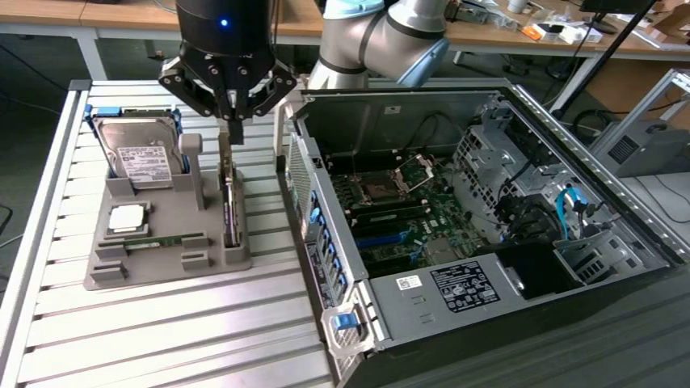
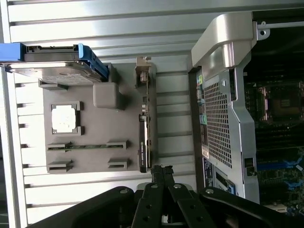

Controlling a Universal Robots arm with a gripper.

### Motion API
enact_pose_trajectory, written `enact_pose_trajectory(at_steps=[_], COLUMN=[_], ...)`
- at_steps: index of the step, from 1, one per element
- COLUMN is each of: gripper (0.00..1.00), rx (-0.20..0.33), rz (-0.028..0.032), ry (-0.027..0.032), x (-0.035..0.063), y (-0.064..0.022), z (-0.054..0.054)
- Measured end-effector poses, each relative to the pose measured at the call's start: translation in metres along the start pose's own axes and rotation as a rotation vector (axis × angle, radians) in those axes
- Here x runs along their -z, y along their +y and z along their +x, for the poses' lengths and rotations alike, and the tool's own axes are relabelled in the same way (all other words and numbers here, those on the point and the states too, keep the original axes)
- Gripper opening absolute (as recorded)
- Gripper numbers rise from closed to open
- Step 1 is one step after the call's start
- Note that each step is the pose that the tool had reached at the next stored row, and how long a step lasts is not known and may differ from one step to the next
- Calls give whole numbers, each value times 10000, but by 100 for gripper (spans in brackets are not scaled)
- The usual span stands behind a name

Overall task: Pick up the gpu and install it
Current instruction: 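Reach for the gpu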

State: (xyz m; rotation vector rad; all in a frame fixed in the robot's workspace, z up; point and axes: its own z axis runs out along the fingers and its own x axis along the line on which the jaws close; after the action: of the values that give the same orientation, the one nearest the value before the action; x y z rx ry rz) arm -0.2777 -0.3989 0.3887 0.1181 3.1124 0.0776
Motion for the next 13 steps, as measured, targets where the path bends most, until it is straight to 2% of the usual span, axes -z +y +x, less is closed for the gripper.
enact_pose_trajectory(at_steps=[13], gripper=[11], rx=[0], rz=[0], ry=[0], x=[-2], y=[-6], z=[77])
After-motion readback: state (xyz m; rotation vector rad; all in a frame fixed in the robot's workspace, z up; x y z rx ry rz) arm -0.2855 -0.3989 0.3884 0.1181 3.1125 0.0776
